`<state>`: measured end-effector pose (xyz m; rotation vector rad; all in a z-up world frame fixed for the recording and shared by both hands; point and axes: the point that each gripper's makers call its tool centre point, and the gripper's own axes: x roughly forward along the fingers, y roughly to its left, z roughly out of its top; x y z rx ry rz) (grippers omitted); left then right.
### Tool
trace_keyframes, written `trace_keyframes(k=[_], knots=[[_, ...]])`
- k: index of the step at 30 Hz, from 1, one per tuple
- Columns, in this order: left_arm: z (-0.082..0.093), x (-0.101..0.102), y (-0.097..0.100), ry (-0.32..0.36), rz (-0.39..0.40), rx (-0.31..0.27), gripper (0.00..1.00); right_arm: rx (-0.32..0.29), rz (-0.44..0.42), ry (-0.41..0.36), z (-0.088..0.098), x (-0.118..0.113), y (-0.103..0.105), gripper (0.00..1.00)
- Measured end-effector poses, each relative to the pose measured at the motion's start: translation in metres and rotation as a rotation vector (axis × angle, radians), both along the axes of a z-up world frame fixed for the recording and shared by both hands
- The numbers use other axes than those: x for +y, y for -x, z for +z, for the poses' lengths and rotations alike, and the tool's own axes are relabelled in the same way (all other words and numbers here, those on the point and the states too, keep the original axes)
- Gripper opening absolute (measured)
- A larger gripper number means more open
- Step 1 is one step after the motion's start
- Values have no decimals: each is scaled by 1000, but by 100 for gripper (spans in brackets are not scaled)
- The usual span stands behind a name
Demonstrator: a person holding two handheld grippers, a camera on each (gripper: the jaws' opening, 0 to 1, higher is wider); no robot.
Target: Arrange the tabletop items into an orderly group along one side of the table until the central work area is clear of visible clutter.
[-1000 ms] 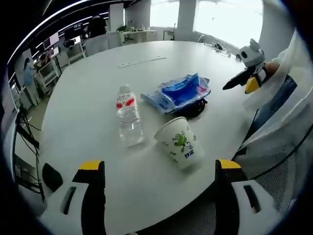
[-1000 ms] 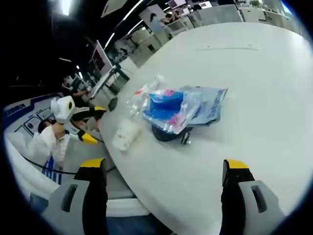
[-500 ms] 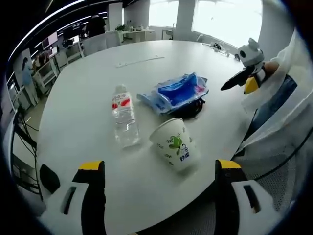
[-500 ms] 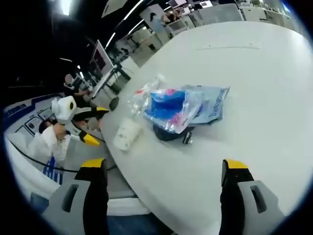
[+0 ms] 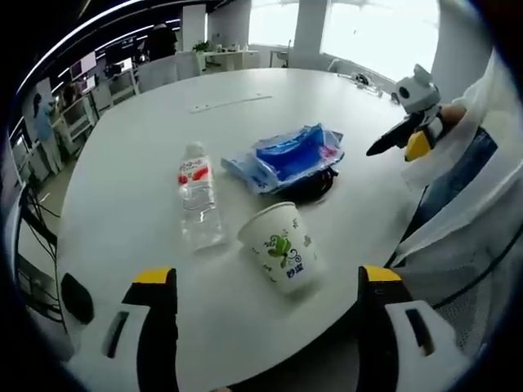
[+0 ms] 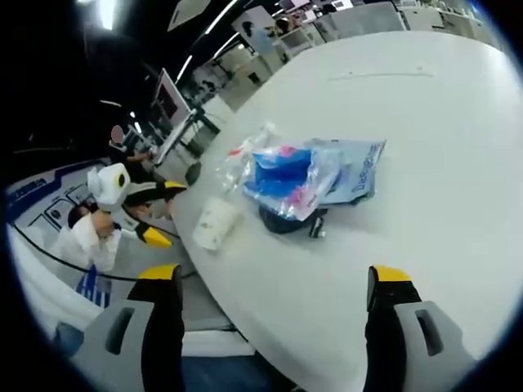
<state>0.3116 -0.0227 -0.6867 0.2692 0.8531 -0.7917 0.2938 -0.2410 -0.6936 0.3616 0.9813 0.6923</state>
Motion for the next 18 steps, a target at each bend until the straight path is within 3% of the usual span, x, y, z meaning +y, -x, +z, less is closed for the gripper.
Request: trace_keyframes(k=[11, 13, 15, 16, 18], knots=[[0, 3, 6, -28, 5, 16, 90, 19, 8, -26, 2, 2, 2, 89], [3, -6, 7, -7, -3, 5, 88, -15, -16, -45, 5, 0, -2, 88], [1, -11, 12, -15, -25, 26, 88, 68, -41, -67, 1, 0, 9, 88], [0, -9, 17, -57, -61, 38, 88, 52, -40, -89, 3, 2, 10, 88], [0, -9, 19, -78, -77, 45, 88, 65, -35, -92, 3, 3, 19, 88]])
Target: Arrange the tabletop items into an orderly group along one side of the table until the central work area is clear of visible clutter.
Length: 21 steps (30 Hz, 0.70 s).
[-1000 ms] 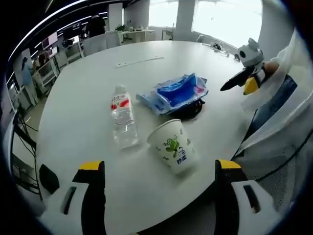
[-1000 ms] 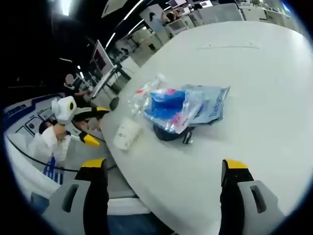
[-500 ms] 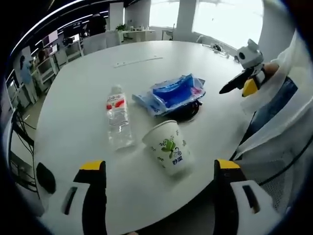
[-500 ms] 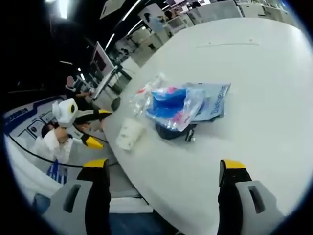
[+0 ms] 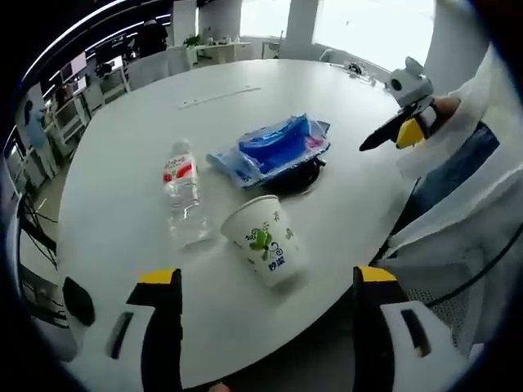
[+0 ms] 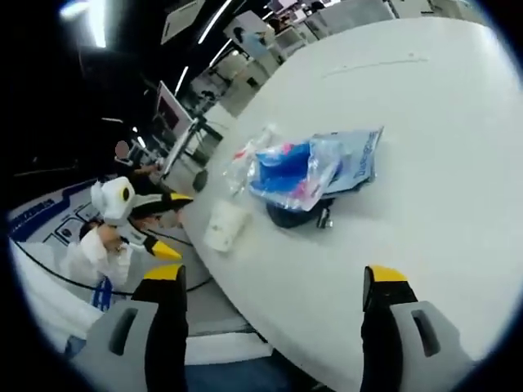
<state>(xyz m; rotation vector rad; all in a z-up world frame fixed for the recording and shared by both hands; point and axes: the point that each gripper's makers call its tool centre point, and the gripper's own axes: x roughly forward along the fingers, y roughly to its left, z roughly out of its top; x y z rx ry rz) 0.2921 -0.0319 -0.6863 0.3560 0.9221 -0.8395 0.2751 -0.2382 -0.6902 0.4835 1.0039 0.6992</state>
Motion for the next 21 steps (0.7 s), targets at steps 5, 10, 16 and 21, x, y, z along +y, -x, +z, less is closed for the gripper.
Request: trace_keyframes(k=[5, 10, 16, 21], knots=[[4, 0, -8, 30, 32, 17, 88, -22, 15, 7, 2, -5, -4, 87], [5, -2, -19, 42, 36, -7, 88, -57, -38, -10, 10, -10, -27, 87], [2, -2, -19, 29, 32, -4, 87, -69, -37, 11, 8, -12, -30, 87], [-4, -10, -17, 48, 70, 31, 84, -52, -18, 18, 4, -12, -24, 86]])
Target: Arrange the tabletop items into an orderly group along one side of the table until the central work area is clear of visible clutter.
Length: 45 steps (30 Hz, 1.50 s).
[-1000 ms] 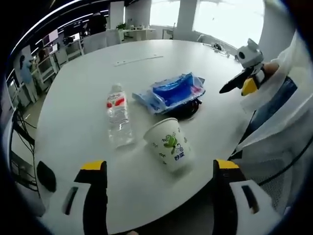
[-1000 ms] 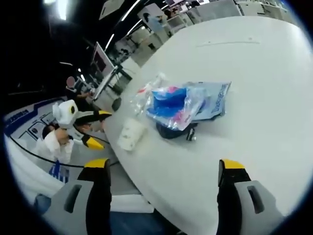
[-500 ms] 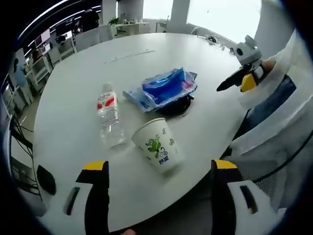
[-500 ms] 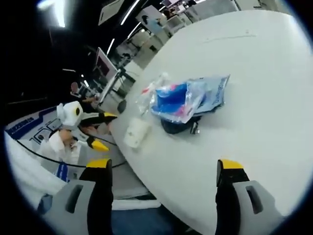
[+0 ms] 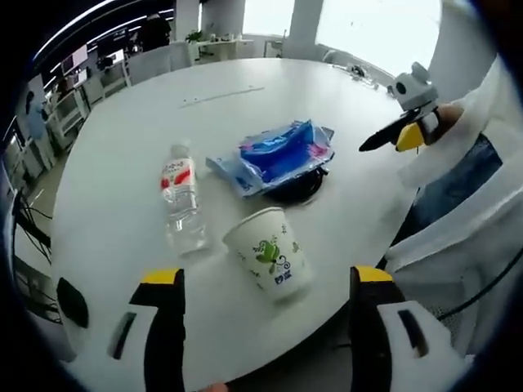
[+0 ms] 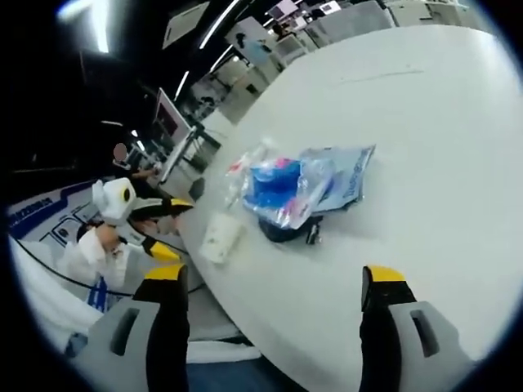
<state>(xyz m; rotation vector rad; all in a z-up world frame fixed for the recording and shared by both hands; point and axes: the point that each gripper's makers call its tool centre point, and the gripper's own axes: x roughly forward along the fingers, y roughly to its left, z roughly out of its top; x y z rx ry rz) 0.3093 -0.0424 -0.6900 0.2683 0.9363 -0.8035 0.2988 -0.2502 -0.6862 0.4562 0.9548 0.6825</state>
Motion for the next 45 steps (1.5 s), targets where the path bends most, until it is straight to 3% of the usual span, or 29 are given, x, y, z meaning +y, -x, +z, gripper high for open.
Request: trace_keyframes(k=[2, 4, 8, 11, 15, 21, 23, 28, 29, 32, 35, 38, 42, 45], knots=[[-2, -2, -2, 22, 74, 27, 81, -4, -2, 2, 0, 0, -1, 86], [1, -10, -4, 95, 156, 57, 78, -19, -4, 2, 3, 1, -4, 86], [5, -20, -13, 201, 294, 62, 77, -50, 19, 22, 4, 4, -6, 86], [-2, -16, -18, 203, 382, 72, 75, -48, 30, 20, 3, 7, -5, 86], [-18, -11, -19, 143, 434, 81, 74, -52, 51, 32, 2, 8, -5, 85], [-35, -21, -17, 123, 452, 96, 69, -47, 64, 33, 2, 9, -3, 82], [-44, -20, -14, 80, 449, 110, 64, -51, 73, 32, 4, 10, -3, 80], [-54, -16, -10, 32, 432, 106, 40, -72, 81, 28, 11, 10, -6, 74], [-51, -14, -13, 47, 476, 87, 39, -72, 80, 24, 13, 10, -6, 72], [-43, -11, -15, 56, 488, 58, 39, -76, 94, 19, 22, 12, -5, 69], [-35, -15, -16, 91, 493, 33, 38, -163, 160, 17, 36, 20, -7, 66], [-16, -28, -17, 172, 466, -21, 37, -195, 241, 5, 52, 31, -1, 59], [17, -51, -20, 324, 408, -116, 37, -230, 324, -91, 82, 51, -3, 55], [29, -62, -21, 322, 300, -209, 37, -345, 420, -90, 108, 66, -16, 53]])
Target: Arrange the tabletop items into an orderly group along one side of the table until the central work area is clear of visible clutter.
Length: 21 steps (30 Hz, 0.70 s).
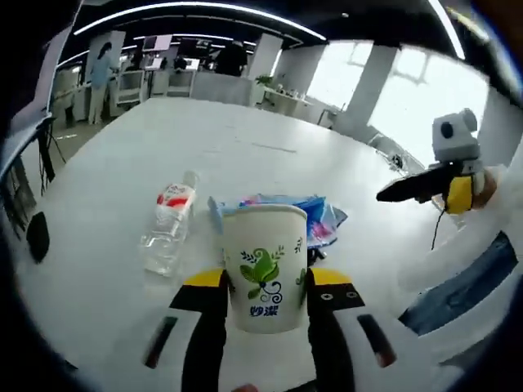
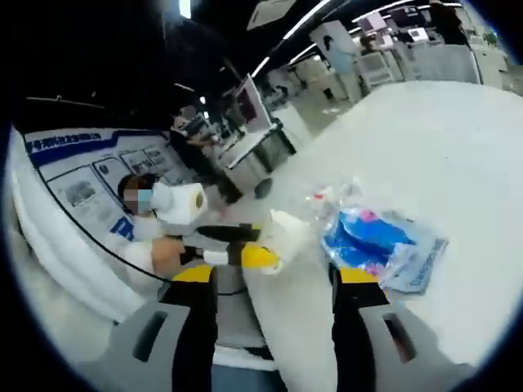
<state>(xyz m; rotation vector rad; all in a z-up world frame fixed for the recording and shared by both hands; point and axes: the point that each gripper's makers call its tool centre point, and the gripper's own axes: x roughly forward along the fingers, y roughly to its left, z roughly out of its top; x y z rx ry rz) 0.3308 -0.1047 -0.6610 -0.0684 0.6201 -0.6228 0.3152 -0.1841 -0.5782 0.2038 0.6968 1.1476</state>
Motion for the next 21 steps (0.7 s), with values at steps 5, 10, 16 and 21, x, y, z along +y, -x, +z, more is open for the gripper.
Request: trace_keyframes(k=[5, 10, 16, 21], knots=[[19, -15, 2, -31, -88, -109, 37, -84, 143, -7, 27, 29, -18, 45], [40, -19, -2, -101, -122, -219, 37, -53, 244, -45, 39, 54, -14, 24], [59, -26, -6, -183, -167, -317, 37, -60, 273, 67, 16, 56, -13, 20], [64, -33, -10, -201, -188, -347, 37, -30, 252, 80, 14, 49, -22, 5]])
